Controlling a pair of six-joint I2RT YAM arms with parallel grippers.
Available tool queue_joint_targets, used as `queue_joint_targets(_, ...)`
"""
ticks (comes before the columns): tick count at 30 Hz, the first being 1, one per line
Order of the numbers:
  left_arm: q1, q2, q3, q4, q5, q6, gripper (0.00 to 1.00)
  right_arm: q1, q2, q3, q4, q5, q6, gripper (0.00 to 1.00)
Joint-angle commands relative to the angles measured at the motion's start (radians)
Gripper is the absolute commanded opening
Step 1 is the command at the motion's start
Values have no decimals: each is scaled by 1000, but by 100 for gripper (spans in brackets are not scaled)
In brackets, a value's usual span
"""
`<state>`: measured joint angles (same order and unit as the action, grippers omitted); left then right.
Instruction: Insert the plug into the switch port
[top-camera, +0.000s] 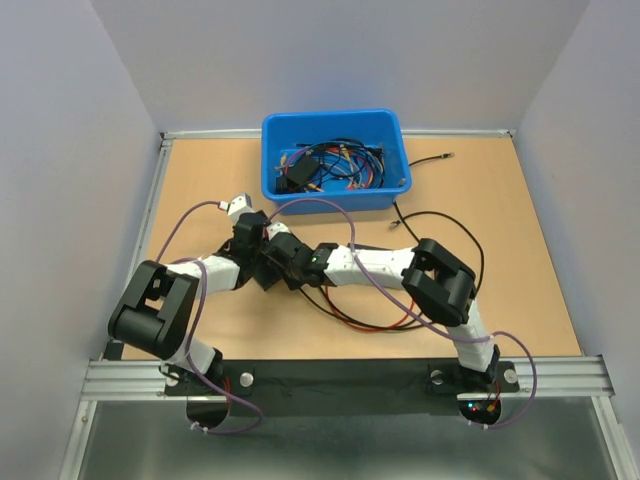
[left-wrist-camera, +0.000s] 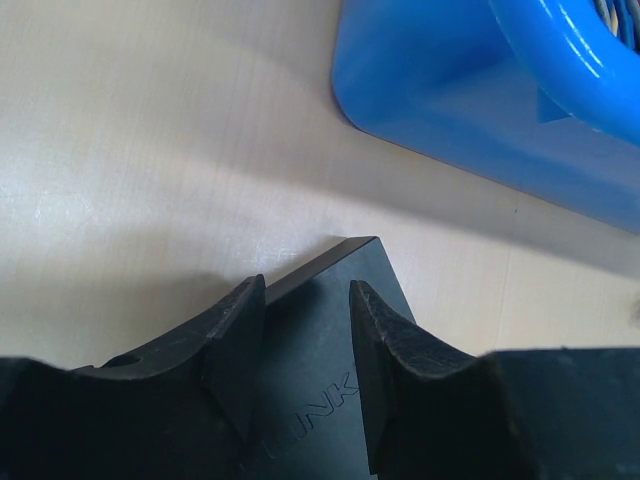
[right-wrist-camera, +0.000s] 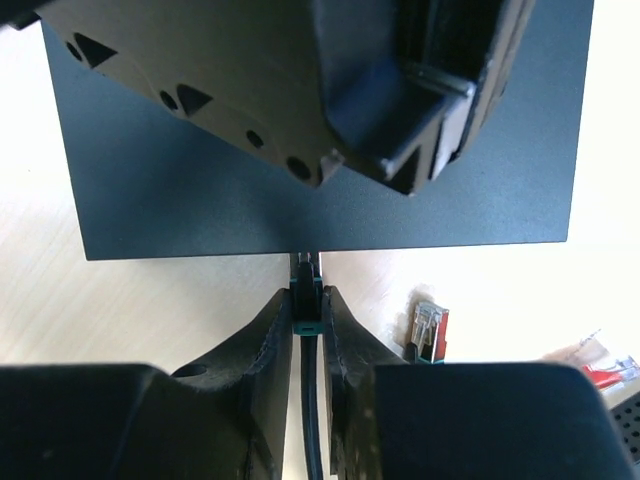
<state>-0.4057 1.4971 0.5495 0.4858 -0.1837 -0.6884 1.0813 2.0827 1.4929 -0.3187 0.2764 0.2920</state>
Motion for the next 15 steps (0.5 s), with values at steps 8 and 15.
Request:
queue_joint_targets(8, -78, 28, -56, -242, 199, -34, 49, -29, -78, -138, 460, 153, -34, 4)
queue_joint_targets(15, -62, 3, -63, -239, 214, -36, 50, -29, -142, -247, 490, 158, -48, 9)
